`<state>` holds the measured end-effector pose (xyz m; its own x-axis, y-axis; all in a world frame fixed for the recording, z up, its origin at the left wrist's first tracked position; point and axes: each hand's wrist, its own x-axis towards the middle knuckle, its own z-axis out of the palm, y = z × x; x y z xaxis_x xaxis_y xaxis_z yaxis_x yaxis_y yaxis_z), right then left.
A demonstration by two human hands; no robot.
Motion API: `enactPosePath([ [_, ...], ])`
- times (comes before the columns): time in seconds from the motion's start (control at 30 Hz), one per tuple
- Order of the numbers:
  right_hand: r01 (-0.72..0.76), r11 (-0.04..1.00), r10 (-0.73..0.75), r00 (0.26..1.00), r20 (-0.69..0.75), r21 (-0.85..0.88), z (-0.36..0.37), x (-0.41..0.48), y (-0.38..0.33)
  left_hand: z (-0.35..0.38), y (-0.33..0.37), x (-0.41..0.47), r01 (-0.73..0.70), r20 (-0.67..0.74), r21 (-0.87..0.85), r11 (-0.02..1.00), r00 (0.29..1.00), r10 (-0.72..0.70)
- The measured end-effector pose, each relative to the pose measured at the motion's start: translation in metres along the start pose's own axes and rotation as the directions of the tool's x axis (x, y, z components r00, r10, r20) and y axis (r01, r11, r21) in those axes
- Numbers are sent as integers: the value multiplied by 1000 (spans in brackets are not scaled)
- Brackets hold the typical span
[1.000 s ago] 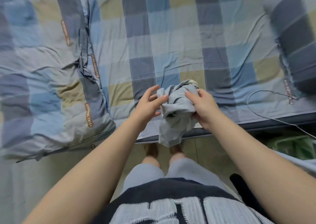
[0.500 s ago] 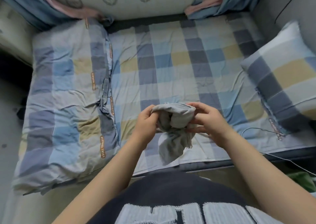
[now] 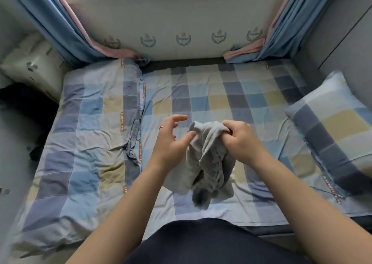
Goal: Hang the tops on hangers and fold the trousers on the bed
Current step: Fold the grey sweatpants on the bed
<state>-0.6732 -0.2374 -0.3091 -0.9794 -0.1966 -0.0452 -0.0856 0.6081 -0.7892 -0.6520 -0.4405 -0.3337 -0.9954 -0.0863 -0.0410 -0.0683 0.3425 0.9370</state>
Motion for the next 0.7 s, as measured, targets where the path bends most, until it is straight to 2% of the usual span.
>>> enactPosePath([
  [0.03,28,999,-28,1000,0,-35,-2,5,-8,-5,5,-1,-63,88,50,997,994,59],
  [0.1,53,998,-54,998,-10,-43,-6,15,-21,-9,15,-5,-93,319,52,994,945,71],
  [0.13,56,998,-57,998,-22,-39,-7,19,-27,-7,18,-7,-81,391,48,996,919,56],
  [0.17,62,997,-63,997,-37,-35,-8,23,-32,-4,22,-9,-80,394,45,996,918,57],
  [0.27,96,995,-95,989,-118,3,-16,31,-48,14,18,-2,-131,177,31,991,976,124],
  [0.33,110,994,-105,983,-151,27,-26,37,-53,19,13,8,-175,31,96,980,984,173],
  [0.47,78,997,-80,984,-160,-18,-49,46,-45,9,1,36,-198,-87,277,940,969,230],
  [0.57,30,996,-45,983,-181,-84,-57,48,-30,-1,-11,56,-116,-101,429,896,979,176],
  [0.7,-107,993,87,954,-286,-57,-72,47,-1,-20,-39,64,101,-203,421,901,979,-15],
])
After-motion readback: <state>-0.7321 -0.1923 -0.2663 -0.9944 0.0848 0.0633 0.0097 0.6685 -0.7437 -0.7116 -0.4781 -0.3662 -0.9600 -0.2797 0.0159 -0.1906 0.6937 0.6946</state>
